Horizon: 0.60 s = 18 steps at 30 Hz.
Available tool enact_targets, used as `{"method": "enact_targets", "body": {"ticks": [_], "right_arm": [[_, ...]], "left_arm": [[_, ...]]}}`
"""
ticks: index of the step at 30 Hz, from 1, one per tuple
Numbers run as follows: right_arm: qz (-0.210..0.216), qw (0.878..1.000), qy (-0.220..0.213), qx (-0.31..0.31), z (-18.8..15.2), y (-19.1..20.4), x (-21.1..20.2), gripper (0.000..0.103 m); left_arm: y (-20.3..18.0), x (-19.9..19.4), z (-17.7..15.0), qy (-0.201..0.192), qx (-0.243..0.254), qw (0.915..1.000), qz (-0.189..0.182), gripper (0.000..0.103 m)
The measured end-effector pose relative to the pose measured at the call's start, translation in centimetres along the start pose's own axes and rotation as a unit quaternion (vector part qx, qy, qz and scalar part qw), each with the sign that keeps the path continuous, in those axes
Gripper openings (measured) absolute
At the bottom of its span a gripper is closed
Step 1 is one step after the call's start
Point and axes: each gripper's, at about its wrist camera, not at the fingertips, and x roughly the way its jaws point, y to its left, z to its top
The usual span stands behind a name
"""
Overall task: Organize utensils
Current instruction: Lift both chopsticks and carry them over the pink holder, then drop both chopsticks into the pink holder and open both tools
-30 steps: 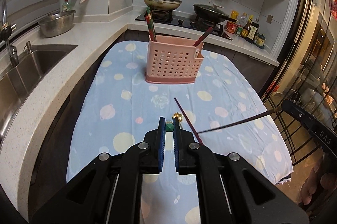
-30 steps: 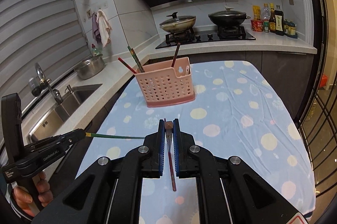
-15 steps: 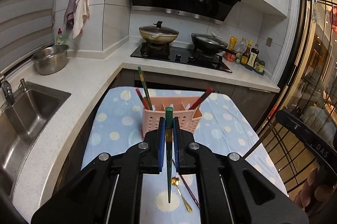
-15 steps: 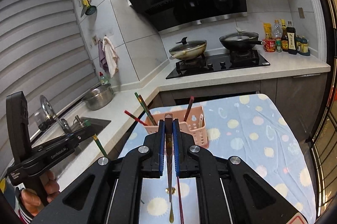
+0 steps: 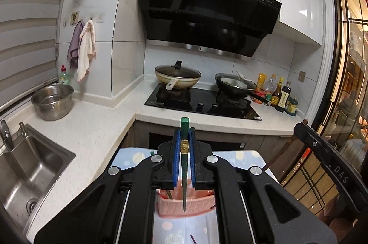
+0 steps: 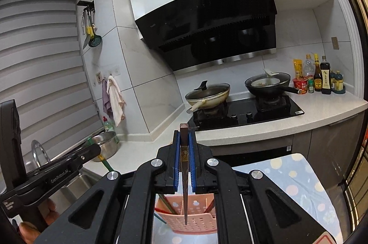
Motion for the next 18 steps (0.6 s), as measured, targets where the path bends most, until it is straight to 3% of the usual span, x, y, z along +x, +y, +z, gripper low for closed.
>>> {"method": "enact_targets", "body": {"ticks": [6, 15, 18], "right_arm": [[-0.007, 1.0, 0.011, 0.013, -0.5, -0.8, 4.6, 0.007], [-0.018, 0.997, 0.077, 0.0, -3.9, -1.3, 8.7, 0.007], [-0.023, 0.996, 0.08, 0.012, -4.5, -1.6, 8.4, 0.02]], "left_arm": [[0.4, 3.3, 0.5, -0.009, -0.005, 0.9999, 0.013, 0.007], [1.1, 7.0, -2.0, 0.033, -0.003, 0.9992, 0.024, 0.007], [1.2, 6.8, -2.6, 0.041, -0.008, 0.9988, 0.025, 0.008]]}}
